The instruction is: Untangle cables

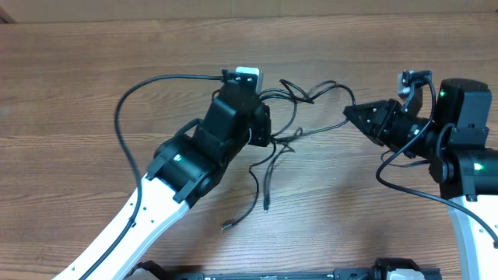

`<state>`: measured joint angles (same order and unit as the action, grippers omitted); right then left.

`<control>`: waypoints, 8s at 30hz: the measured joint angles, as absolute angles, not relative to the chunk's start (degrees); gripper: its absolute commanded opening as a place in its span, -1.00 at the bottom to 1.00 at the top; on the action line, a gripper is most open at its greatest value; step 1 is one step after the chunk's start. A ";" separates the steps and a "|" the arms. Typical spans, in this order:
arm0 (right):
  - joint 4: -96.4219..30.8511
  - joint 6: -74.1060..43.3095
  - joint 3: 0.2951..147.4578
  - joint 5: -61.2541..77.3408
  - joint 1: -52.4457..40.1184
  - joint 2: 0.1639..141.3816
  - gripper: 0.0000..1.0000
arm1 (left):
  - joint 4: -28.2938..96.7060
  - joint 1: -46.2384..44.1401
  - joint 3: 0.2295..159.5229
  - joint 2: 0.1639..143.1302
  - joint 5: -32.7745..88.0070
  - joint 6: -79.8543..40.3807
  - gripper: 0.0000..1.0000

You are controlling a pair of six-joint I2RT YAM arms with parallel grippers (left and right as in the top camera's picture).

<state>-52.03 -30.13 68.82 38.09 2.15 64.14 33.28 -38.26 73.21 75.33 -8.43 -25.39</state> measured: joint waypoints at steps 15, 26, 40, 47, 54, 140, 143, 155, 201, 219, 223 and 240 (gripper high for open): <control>-59.07 -4.21 68.79 39.70 2.26 64.12 0.63 | 33.45 -38.37 73.10 72.10 -14.41 12.08 -0.92; -52.31 11.51 68.79 59.90 2.22 64.12 0.75 | 27.75 -38.37 72.62 72.10 13.32 31.94 -0.92; -54.33 14.94 68.79 70.37 -6.07 64.12 -0.92 | 19.90 -39.03 72.58 72.16 28.10 32.14 -0.92; -55.64 15.00 68.79 64.12 -6.09 64.12 -0.92 | 20.21 -39.22 72.47 72.07 23.51 25.19 -0.23; -52.12 14.48 68.77 59.61 -5.54 64.12 -0.92 | 19.68 -30.50 72.44 66.22 26.89 1.69 0.00; 5.98 -32.73 68.31 77.10 -6.09 64.14 -0.93 | 52.34 -17.58 72.58 75.48 16.36 -50.06 -0.24; 5.28 -32.77 68.31 77.01 -5.69 64.14 -0.92 | 53.12 -15.16 72.58 75.48 14.04 -46.87 -0.34; -8.60 -33.01 68.34 73.93 6.07 64.25 -0.76 | 62.22 -10.74 72.58 75.48 -8.38 -36.86 -0.25; -49.67 -64.79 61.19 22.76 -35.68 92.62 0.97 | 54.83 -10.44 72.58 75.50 -7.40 -20.32 1.00; -32.10 -78.91 54.11 19.14 -40.71 94.54 -0.73 | 54.83 -10.44 72.58 75.50 -7.55 -20.32 1.00; -30.79 -79.44 54.08 18.85 -41.65 94.56 -0.93 | 54.81 -10.44 72.58 75.50 -7.55 -20.32 1.00; -47.86 -63.42 66.81 4.05 -41.67 77.45 -0.93 | 54.81 -10.44 72.58 75.50 -7.57 -20.32 1.00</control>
